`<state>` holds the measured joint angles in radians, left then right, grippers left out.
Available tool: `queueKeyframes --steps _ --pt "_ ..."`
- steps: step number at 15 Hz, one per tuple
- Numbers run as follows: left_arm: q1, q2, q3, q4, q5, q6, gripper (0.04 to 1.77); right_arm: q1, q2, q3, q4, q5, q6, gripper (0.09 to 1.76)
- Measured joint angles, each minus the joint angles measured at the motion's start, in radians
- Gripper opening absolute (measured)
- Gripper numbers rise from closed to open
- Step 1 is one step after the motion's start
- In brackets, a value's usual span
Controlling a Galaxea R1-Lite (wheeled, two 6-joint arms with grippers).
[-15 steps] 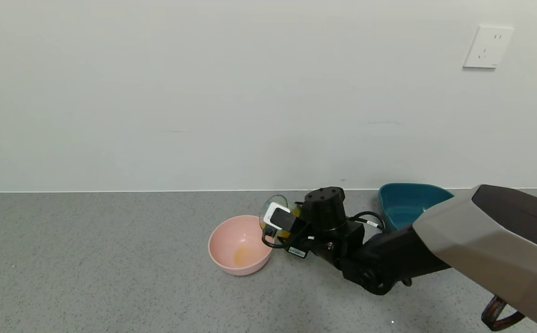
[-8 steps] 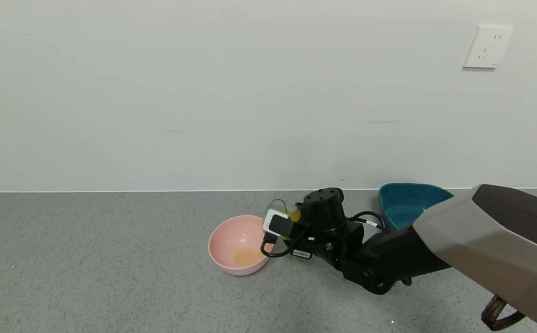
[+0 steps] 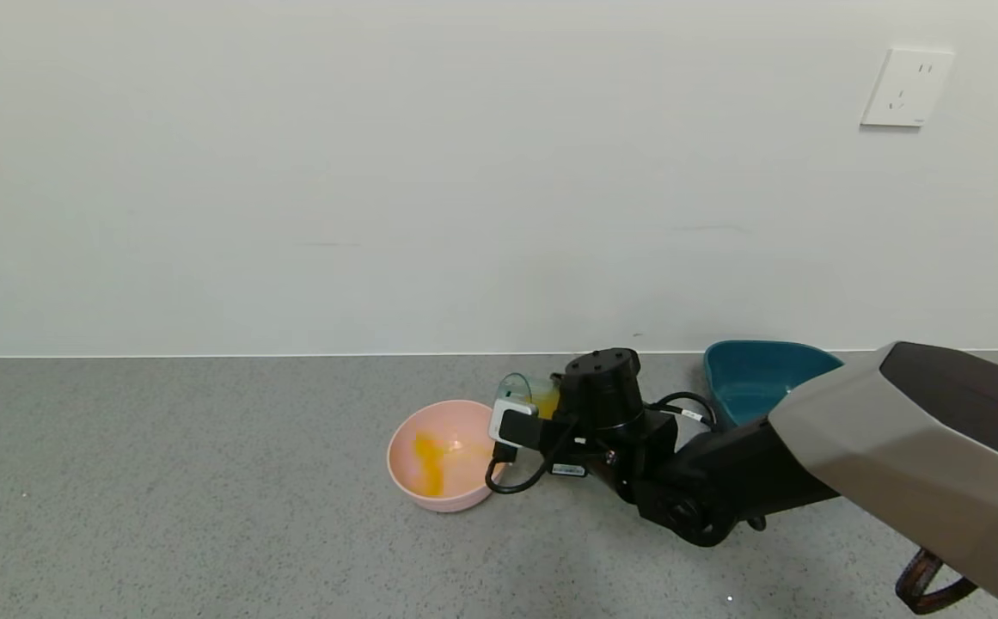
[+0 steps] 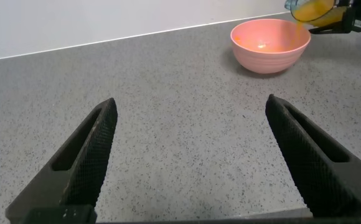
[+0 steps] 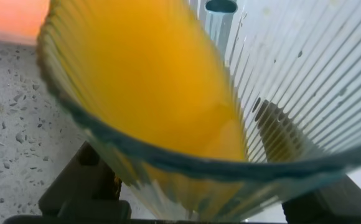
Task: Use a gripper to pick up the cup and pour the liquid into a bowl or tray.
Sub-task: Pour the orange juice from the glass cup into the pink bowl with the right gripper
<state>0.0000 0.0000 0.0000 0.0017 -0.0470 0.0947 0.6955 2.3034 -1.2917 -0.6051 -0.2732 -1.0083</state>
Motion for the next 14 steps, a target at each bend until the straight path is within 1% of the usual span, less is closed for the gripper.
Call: queueKeyframes --steps 4,9,14 --pt "0.0 0.0 0.0 0.0 0.0 0.0 1.72 0.001 -0.001 -0.029 0.0 -0.04 -0.064 1.37" --pt "0.0 0.0 0.0 0.0 0.0 0.0 1.72 0.002 0.001 -0.079 0.0 -0.043 -0.129 1.37" --pt "0.0 0.0 0.0 0.0 0.0 0.0 1.72 0.002 0.0 -0.095 -0.005 -0.043 -0.211 1.37"
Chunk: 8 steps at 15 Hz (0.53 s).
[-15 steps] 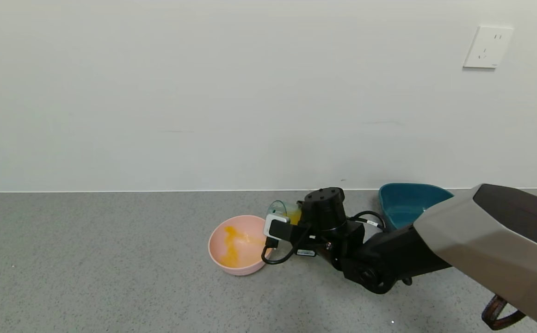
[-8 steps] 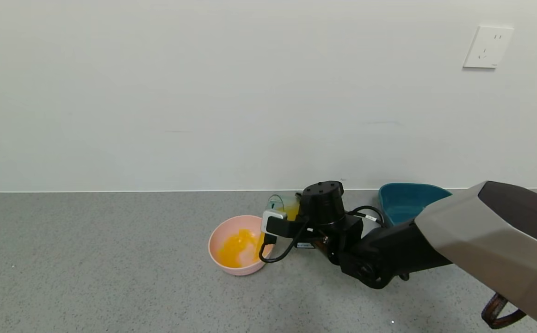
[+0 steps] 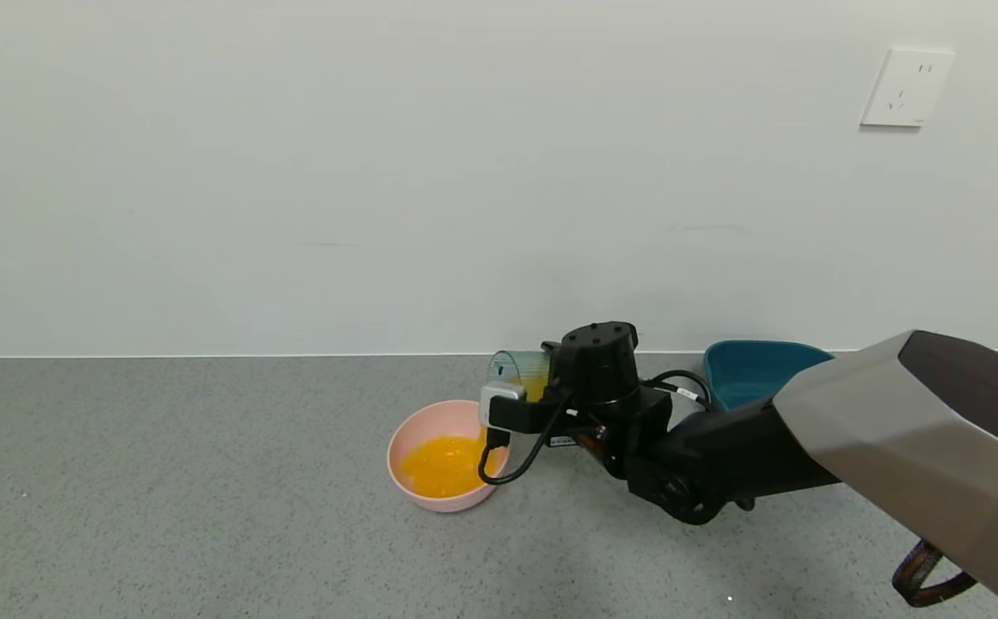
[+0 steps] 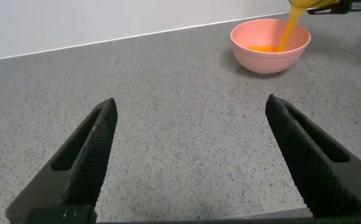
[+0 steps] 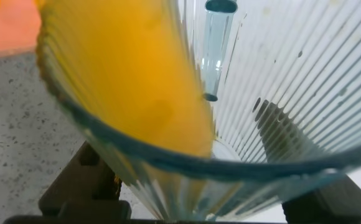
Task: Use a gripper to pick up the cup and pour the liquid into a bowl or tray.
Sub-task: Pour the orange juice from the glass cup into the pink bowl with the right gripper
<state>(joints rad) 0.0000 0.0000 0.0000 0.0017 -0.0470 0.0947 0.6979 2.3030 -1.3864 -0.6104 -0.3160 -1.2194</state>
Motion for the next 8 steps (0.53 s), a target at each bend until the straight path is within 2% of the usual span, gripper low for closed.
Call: queueKeyframes --steps 8 --pt "0.0 0.0 0.0 0.0 0.0 0.0 1.72 0.0 -0.014 -0.024 -0.001 0.0 -0.124 1.37"
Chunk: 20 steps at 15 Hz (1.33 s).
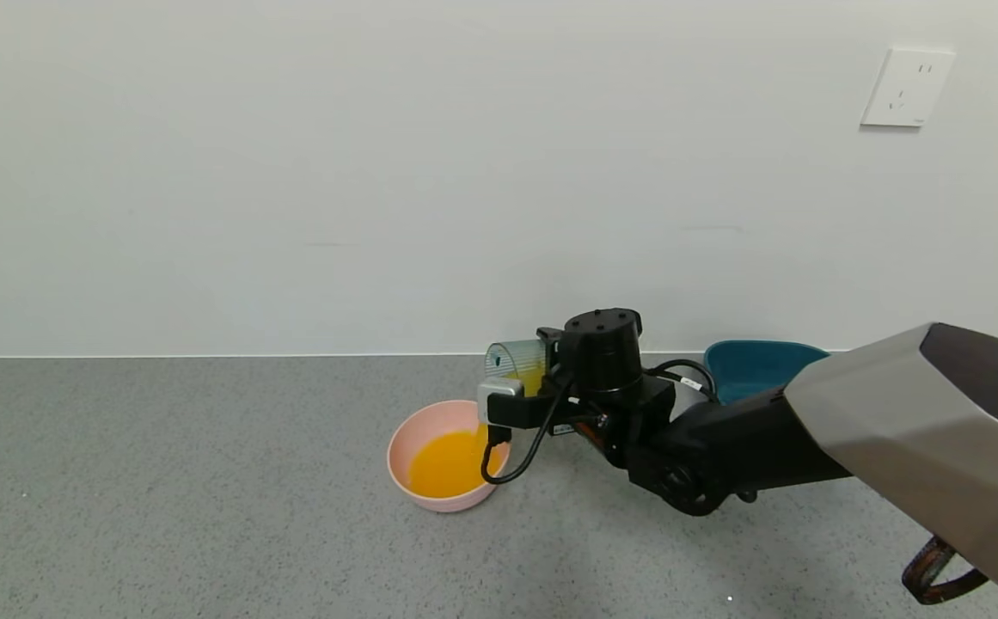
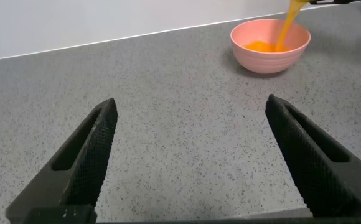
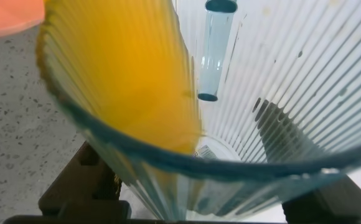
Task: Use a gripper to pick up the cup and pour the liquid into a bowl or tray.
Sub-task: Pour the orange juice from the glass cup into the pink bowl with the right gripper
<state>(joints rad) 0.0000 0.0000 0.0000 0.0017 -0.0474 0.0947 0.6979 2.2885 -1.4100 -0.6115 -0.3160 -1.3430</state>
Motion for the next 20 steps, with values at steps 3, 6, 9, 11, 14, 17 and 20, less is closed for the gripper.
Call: queueKeyframes --steps 3,6,9,11,14,17,20 --pt "0.0 0.0 0.0 0.0 0.0 0.0 1.72 0.001 -0.008 -0.001 0.001 0.0 -0.04 1.37" --pt "0.0 0.0 0.0 0.0 0.0 0.0 1.72 0.001 -0.015 -0.007 0.003 -0.001 -0.079 1.37" --pt "0.0 0.0 0.0 0.0 0.0 0.0 1.72 0.007 -0.02 -0.015 0.007 -0.001 -0.112 1.37" --pt "0.0 0.0 0.0 0.0 0.0 0.0 1.72 0.012 -0.022 -0.018 0.007 -0.011 -0.118 1.37" --pt "0.0 0.0 0.0 0.0 0.0 0.0 1.72 0.016 -0.014 -0.054 0.002 -0.017 -0.159 1.37" --pt "0.0 0.0 0.0 0.0 0.0 0.0 1.72 0.022 -0.008 -0.069 0.006 -0.017 -0.197 1.37" --pt "0.0 0.0 0.0 0.0 0.0 0.0 1.72 0.022 -0.006 -0.067 0.007 -0.018 -0.245 1.37"
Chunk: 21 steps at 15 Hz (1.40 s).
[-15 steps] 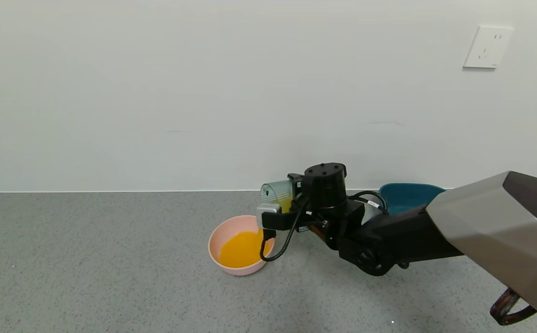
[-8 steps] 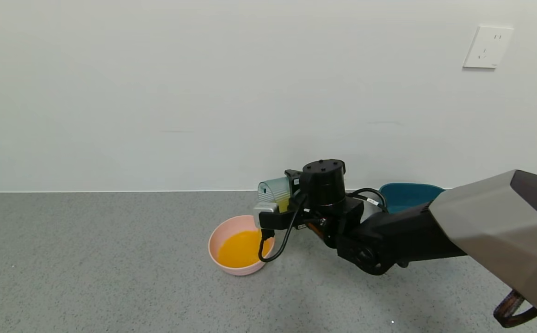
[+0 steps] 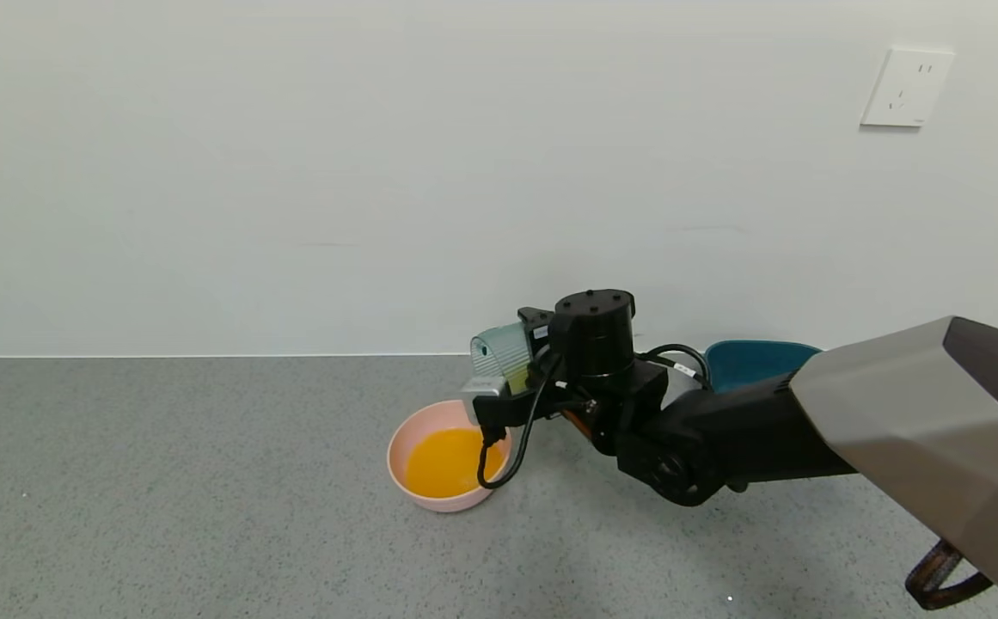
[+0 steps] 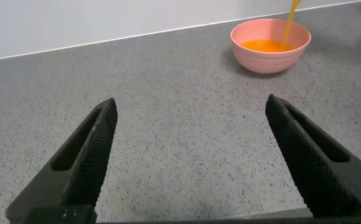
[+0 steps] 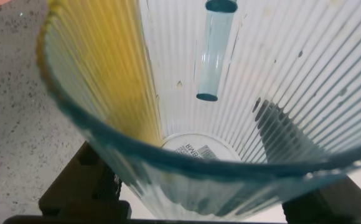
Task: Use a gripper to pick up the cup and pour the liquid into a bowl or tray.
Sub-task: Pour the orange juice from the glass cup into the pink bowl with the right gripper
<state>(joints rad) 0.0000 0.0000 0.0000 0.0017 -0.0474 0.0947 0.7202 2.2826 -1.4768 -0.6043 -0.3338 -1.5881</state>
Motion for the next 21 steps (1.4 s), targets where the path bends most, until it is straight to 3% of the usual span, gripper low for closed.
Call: queueKeyframes --steps 12,21 --pt "0.0 0.0 0.0 0.0 0.0 0.0 1.72 0.0 0.006 -0.005 -0.011 -0.001 -0.203 1.37" --pt "0.0 0.0 0.0 0.0 0.0 0.0 1.72 0.007 0.007 -0.006 -0.009 -0.003 -0.21 1.37"
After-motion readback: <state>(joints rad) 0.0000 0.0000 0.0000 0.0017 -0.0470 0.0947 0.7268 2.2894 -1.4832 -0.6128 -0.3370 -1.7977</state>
